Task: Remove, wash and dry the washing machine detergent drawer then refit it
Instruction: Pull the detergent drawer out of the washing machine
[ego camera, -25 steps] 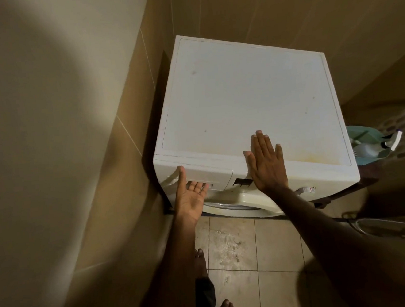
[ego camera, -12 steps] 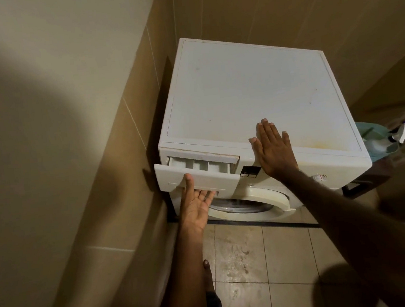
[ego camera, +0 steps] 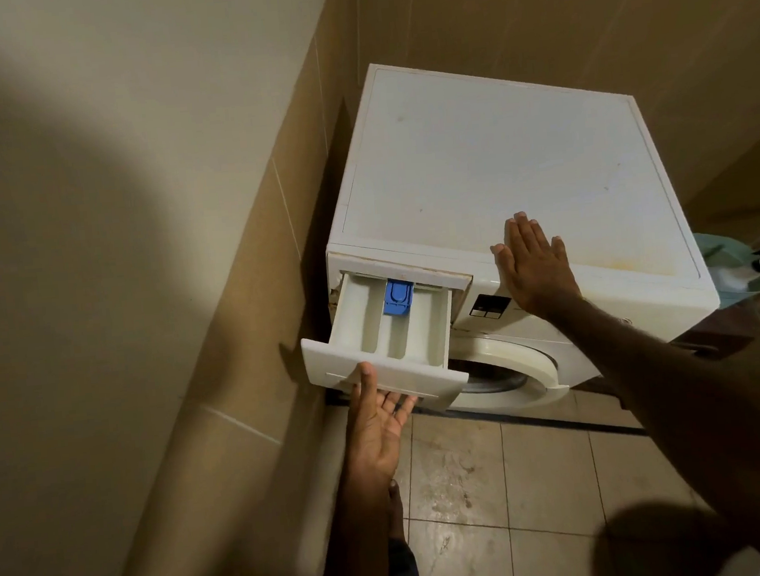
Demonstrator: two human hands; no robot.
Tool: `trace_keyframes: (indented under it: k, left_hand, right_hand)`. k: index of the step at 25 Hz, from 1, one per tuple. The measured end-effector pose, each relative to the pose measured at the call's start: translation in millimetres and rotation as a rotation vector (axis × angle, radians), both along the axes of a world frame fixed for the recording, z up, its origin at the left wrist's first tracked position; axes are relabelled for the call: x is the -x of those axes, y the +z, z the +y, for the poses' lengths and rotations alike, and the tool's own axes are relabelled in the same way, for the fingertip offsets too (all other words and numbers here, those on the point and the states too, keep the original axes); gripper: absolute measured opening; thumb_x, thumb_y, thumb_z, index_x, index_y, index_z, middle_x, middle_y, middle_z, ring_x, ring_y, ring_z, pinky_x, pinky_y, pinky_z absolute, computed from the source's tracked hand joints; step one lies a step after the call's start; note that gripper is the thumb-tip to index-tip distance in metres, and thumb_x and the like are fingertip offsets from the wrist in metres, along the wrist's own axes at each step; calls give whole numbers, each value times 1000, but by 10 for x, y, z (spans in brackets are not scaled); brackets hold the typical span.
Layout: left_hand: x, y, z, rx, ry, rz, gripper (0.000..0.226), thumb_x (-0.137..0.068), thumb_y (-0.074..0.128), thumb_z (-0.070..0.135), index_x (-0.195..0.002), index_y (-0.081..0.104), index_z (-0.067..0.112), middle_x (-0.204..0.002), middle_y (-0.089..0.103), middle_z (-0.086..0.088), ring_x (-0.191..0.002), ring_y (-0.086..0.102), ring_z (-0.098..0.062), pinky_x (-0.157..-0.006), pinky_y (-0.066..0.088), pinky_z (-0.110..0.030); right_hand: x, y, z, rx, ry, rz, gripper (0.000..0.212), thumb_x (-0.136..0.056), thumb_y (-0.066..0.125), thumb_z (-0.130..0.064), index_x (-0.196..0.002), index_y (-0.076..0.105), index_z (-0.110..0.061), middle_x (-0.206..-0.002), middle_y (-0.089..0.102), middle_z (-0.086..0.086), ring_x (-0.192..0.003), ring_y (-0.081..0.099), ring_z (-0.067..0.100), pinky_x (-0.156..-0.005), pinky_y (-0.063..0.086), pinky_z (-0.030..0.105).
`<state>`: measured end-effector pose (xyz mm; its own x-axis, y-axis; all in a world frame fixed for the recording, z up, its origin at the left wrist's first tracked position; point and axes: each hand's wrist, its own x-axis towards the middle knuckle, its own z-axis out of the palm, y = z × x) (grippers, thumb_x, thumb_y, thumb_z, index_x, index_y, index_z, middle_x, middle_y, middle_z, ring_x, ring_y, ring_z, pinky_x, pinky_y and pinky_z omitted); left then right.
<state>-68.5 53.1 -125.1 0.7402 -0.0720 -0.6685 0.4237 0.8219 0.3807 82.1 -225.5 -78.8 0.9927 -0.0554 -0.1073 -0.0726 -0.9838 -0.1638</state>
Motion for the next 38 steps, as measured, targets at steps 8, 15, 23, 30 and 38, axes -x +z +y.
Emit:
trace_keyframes:
  k: [8, 15, 23, 30, 38]
  left_hand:
    - [-1, 1, 6, 28, 5, 12, 141, -30, 105, 50, -153, 44, 18, -141, 64, -18, -126, 64, -34, -86, 65, -44]
    - [47, -100, 74, 41, -49, 12, 123, -45, 104, 42, -151, 46, 17, -137, 67, -19, -125, 66, -37, -100, 57, -55]
    - [-28, -141, 166, 40, -115, 34, 78, -86, 65, 55, -151, 46, 15, -136, 68, -18, -122, 67, -38, -107, 48, -63]
    - [-120, -179, 167, 85, -148, 4, 86, -85, 56, 70, -156, 41, 24, -146, 60, -17, -129, 62, -41, -98, 52, -67]
    - [-266, -142, 60, -53, -207, 45, 76, -73, 78, 62, -134, 54, 23, -128, 68, -20, -106, 75, -36, -90, 58, -67]
  right_hand:
    - [-36, 220, 20, -91, -19, 29, 64, -111, 30, -41, -163, 14, -7, -172, 10, 13, -158, 12, 30, -124, 20, 55]
    - [605, 278, 649, -38, 223, -403, 33, -100, 55, -28, -131, 64, -21, -106, 63, 1, -100, 56, 23, -57, 54, 36]
    - [499, 17, 1117, -14, 296, 82, 60, -106, 31, -59, -162, 24, -35, -118, 69, 21, -113, 64, 37, -76, 52, 43]
    - [335, -99, 1306, 136, 326, 145, 70, -102, 22, -70, -162, 24, -34, -101, 71, 16, -97, 69, 29, -78, 54, 38]
    - [301, -145, 1356, 189, 293, 156, 71, -100, 30, -72, -161, 25, -35, -111, 70, 13, -100, 67, 27, -78, 54, 37]
